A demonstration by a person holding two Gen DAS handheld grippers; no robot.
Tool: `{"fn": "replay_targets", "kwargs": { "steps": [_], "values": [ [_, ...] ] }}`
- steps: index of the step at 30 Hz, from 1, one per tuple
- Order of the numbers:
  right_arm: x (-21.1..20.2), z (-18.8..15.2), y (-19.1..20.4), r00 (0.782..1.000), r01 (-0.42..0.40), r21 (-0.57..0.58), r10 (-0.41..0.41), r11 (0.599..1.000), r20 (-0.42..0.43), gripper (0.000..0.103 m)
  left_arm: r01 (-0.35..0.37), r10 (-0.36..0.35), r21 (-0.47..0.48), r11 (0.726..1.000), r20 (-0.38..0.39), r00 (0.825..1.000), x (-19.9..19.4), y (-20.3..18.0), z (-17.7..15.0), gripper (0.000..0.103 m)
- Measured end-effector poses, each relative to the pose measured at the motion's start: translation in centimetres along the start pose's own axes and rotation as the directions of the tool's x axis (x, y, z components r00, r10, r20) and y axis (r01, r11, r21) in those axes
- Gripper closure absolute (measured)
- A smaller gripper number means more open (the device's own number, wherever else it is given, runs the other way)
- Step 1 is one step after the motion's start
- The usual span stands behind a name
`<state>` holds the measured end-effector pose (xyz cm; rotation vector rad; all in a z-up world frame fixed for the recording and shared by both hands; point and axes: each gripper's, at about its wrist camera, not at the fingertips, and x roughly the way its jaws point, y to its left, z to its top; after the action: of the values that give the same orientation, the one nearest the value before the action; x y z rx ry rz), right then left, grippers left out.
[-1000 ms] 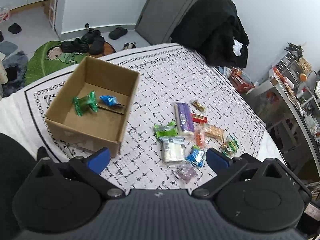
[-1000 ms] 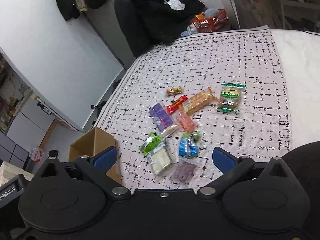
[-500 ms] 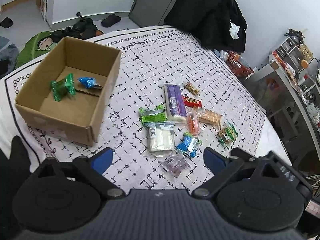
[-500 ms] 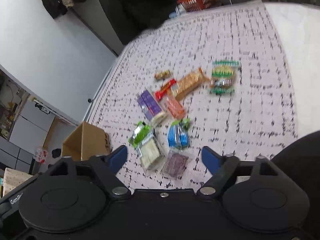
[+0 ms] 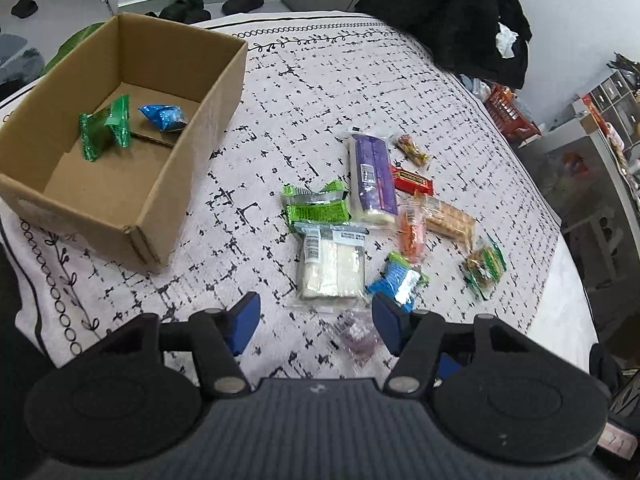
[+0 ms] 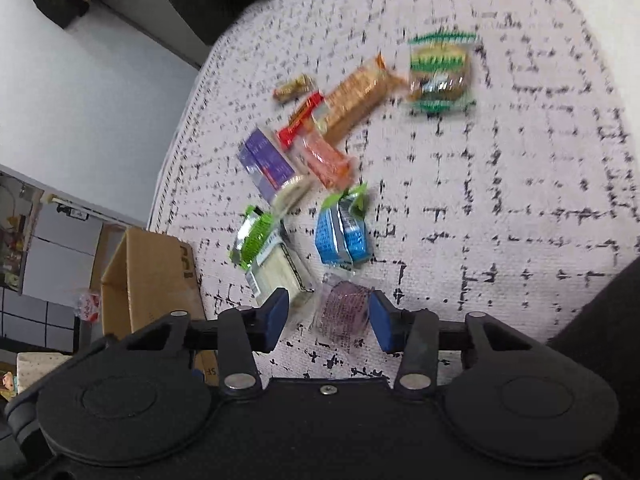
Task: Organize snacks
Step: 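Grasp the white pack with the left tool while the right tool grasps the pink pack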
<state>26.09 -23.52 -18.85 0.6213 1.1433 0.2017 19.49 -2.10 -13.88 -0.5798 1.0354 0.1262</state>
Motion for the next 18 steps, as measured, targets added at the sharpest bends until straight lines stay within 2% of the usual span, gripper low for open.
{"fn": "replay_targets", "kwargs": {
  "steps": [8, 10, 11, 18],
  "values": [
    [2.9, 0.6, -0.8, 0.997, 0.005, 0.043, -0.002, 0.999, -0.072, 0.062, -0.022, 0.021, -0.015, 1.0, -0.029, 0.999, 3.0, -0.3, 1.0, 0.043],
    [3.4, 0.8, -0.9, 0.997, 0.014, 0.053, -0.01, 0.999, -0.079, 0.07, -0.026, 0.025, -0.019, 0.999, -0.041, 0.999, 3.8, -0.3, 1.1, 0.043],
    [3.5, 0.9, -1.1, 0.997, 0.023, 0.059, -0.019, 0.998, -0.075, 0.079, -0.026, 0.025, -0.023, 0.999, -0.047, 0.999, 4.2, -0.4, 1.2, 0.043],
    [3.8, 1.2, -1.2, 1.0, 0.013, 0.079, -0.013, 0.997, -0.004, 0.096, -0.036, 0.033, -0.025, 0.999, -0.08, 0.996, 6.4, -0.9, 1.5, 0.043]
  ]
}}
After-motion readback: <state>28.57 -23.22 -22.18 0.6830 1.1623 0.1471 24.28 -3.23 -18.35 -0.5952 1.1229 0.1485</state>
